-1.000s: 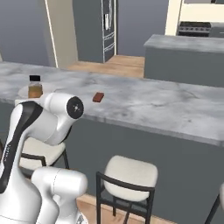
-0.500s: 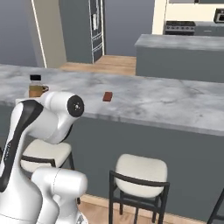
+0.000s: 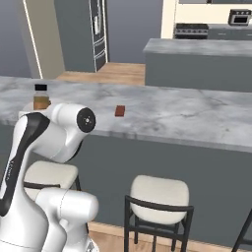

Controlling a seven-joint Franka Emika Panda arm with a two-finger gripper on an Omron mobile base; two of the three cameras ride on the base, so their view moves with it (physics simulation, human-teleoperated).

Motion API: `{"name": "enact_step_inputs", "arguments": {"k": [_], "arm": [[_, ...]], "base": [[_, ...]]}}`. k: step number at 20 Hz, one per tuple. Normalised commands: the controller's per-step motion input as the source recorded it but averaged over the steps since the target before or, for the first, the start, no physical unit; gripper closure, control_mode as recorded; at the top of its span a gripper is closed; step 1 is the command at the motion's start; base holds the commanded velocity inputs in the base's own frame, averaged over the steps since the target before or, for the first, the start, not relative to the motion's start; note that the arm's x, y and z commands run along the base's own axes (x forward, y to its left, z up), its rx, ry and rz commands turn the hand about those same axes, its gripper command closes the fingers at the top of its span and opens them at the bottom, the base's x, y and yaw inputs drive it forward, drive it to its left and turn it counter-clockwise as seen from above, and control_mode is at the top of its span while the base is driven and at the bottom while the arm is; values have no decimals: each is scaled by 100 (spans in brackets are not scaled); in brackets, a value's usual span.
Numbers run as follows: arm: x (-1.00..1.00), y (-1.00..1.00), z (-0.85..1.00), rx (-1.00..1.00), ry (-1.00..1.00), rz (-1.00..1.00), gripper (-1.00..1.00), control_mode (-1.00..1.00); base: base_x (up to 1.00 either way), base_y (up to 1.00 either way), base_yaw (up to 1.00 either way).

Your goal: Take the cinnamon bottle from the cabinet and place it on the dining table, next to the plate with the cupcake. Then take the chocolate from the dining counter and place it on the cupcake plate.

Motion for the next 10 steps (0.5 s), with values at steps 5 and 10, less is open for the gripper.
{"name": "enact_step_inputs", "arguments": {"k": [5, 10], "arm": [[0, 0, 0, 0, 0, 0, 100, 100], [0, 0, 0, 0, 0, 0, 100, 100]], "base": [[96, 18, -5], [63, 6, -13]]}}
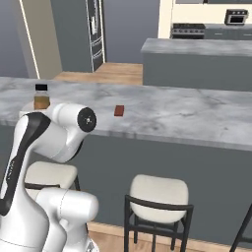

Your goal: Take the cinnamon bottle from the cabinet and place it on the dining table, next to the plate with the cupcake. Then take the chocolate from the dining counter and place it on the cupcake plate.

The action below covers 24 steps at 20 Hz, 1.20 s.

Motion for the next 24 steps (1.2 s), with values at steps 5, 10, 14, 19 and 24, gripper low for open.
{"name": "enact_step_inputs", "arguments": {"k": [5, 10, 14, 19, 24], "arm": [[0, 0, 0, 0, 0, 0, 100, 100], [100, 0, -16, 0, 0, -3, 100, -100], [100, 0, -16, -3, -8, 12, 100, -100], [99, -7, -50, -11, -20, 42, 100, -100], [79, 1, -27, -1, -17, 7, 100, -100]], "base": [[97, 0, -13], [0, 0, 0], [0, 0, 0], [0, 0, 0], [0, 0, 0]]}}
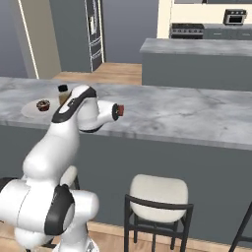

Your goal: Take the cinnamon bottle from the cabinet and place it on the dining table, next to the plate with the cupcake. Then take the chocolate from the dining counter and place it on the cupcake plate.

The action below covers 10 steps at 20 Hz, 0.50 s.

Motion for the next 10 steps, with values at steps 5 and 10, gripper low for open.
{"name": "enact_step_inputs", "arguments": {"k": [5, 10], "arm": [[65, 24, -22, 0, -13, -6, 100, -100], [48, 23, -40, -3, -5, -7, 100, -100]], "base": [[0, 0, 0], [0, 0, 0]]}}
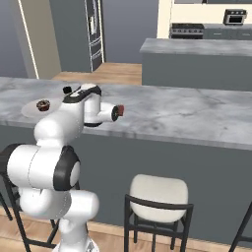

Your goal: Take the cinnamon bottle from the cabinet and place it on the dining table, next to the plate with the cupcake. Then take the chocolate from the dining counter and place it on the cupcake plate.

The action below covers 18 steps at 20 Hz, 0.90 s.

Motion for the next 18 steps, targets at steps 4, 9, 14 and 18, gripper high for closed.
{"name": "enact_step_inputs", "arguments": {"k": [4, 9, 14, 18], "arm": [[42, 0, -58, 0, 0, -8, 100, -100], [23, 0, -22, -3, 0, -19, 100, -100], [-38, 2, -5, -16, -4, -21, -100, -100], [-5, -11, 30, -2, 0, -22, -100, -100]], "base": [[0, 0, 0], [0, 0, 0], [0, 0, 0], [0, 0, 0]]}}
